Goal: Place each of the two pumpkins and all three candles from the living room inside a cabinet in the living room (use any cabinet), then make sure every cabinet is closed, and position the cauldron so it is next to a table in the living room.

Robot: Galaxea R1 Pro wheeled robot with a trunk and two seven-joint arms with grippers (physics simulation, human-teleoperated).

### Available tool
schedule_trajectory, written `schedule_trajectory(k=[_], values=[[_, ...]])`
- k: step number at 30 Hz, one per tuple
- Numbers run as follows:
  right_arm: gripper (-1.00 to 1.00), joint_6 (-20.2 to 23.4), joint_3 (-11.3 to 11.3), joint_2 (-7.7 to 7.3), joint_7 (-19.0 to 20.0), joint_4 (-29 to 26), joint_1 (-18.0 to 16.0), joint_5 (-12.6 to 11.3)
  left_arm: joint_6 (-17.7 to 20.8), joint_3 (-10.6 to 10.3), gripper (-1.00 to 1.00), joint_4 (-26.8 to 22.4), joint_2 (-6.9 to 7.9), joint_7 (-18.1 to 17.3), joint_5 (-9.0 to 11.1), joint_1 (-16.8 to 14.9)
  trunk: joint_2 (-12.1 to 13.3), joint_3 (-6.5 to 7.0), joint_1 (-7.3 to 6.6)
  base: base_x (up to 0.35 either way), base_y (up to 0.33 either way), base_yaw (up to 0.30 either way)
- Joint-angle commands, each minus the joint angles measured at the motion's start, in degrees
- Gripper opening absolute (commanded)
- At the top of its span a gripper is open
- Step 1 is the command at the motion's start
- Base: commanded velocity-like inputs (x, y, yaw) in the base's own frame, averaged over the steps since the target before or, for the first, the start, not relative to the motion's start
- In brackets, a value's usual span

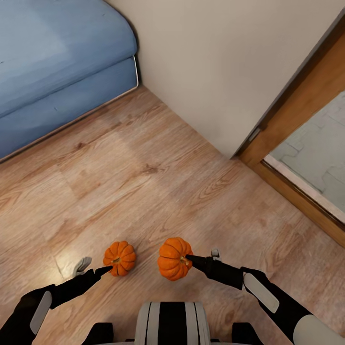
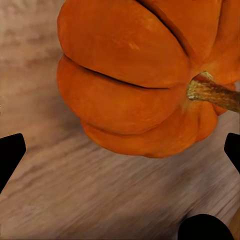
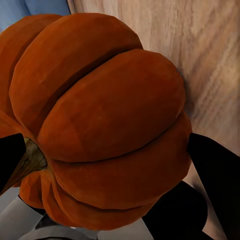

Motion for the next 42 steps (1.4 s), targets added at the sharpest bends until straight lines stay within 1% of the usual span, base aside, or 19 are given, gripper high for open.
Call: schedule_trajectory(k=[1, 17, 28, 34, 42], values=[[-1.00, 0.4, 0.2, -0.04, -0.1, 0.0, 0.0, -0.6, 0.3, 0.1, 1.00, 0.0, 0.01, -0.1, 0.2, 0.0, 0.0, -0.03, -0.01, 0.088, -0.004, 0.000], [-1.00, 0.4, 0.2, 0.06, -0.1, 0.1, 0.0, -0.6, 0.3, 0.1, 1.00, 0.0, 0.03, -0.1, 0.2, 0.0, 0.0, -0.03, -0.01, 0.078, 0.000, 0.000], [-1.00, 0.4, 0.2, 0.06, -0.1, 0.1, 0.0, -0.6, 0.4, 0.1, 1.00, 0.1, 0.06, -0.1, 0.3, -0.1, 0.0, -0.03, -0.01, 0.010, 0.000, 0.000], [-1.00, 0.4, 0.2, 0.06, -0.1, 0.1, 0.0, -0.6, 0.4, 0.1, 1.00, 0.1, 0.11, -0.1, 0.2, 0.0, 0.0, -0.03, -0.01, 0.076, -0.106, 0.000], [-1.00, 0.4, 0.2, 0.06, -0.1, 0.1, 0.0, -0.6, 0.4, 0.1, 1.00, 0.1, 0.12, -0.1, 0.3, -0.1, 0.0, -0.03, -0.01, 0.012, -0.015, 0.000]])
